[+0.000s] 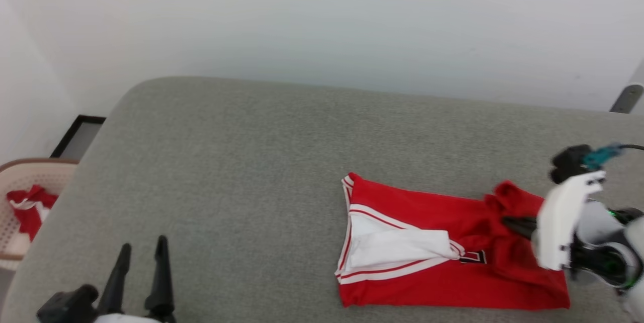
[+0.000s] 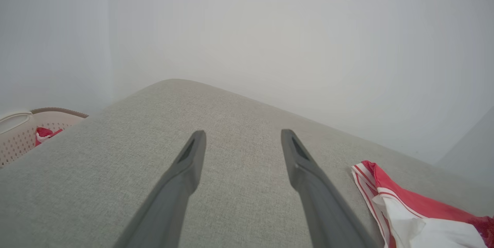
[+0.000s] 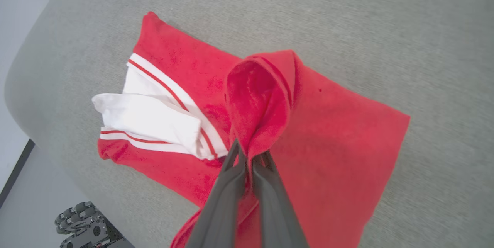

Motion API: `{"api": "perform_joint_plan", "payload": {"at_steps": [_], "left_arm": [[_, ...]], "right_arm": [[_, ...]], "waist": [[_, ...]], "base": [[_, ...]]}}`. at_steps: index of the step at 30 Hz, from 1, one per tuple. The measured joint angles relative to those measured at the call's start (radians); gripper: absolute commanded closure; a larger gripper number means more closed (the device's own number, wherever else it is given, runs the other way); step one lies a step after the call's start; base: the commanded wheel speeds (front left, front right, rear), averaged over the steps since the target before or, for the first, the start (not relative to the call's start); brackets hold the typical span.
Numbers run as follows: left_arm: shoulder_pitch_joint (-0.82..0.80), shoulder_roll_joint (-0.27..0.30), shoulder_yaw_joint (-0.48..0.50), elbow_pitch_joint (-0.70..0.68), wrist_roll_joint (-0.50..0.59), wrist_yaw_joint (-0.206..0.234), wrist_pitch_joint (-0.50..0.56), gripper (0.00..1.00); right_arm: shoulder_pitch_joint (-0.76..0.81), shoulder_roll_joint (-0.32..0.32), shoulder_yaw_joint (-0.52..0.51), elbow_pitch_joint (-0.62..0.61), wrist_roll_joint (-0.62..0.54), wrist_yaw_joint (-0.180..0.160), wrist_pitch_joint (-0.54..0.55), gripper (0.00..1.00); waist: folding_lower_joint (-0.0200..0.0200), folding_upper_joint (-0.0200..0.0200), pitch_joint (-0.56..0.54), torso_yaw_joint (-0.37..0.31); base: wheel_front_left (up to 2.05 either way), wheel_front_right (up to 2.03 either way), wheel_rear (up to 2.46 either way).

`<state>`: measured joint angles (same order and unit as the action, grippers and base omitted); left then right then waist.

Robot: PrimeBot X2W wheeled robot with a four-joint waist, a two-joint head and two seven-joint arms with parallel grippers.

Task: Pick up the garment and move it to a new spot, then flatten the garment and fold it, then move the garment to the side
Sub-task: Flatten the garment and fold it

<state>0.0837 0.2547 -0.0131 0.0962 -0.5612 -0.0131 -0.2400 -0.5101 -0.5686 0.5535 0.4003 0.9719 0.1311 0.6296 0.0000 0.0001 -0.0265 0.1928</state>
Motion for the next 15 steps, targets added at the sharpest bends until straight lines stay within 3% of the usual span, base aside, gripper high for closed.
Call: {"api": "perform_joint_plan", "payload": {"at_steps": [7, 15], "left_arm": [[-0.048, -0.014, -0.046, 0.016, 0.009, -0.012, 0.011, 0.00], [-0.097, -0.029, -0.072, 0.061, 0.009, -0.030, 0.009, 0.00]], "right_arm": [[-0.057, 0.112, 0.063, 0.041, -0.034, 0.000, -0.024, 1.00], [-0.119, 0.191, 0.116, 0.151, -0.058, 0.000, -0.076, 1.00]], "waist": [[0.0000, 0.0000, 0.009, 0.055], [0.0000, 0.0000, 0.026, 0.126]], "base": [[0.00, 0.00, 0.00], [0.00, 0.00, 0.00]]}}
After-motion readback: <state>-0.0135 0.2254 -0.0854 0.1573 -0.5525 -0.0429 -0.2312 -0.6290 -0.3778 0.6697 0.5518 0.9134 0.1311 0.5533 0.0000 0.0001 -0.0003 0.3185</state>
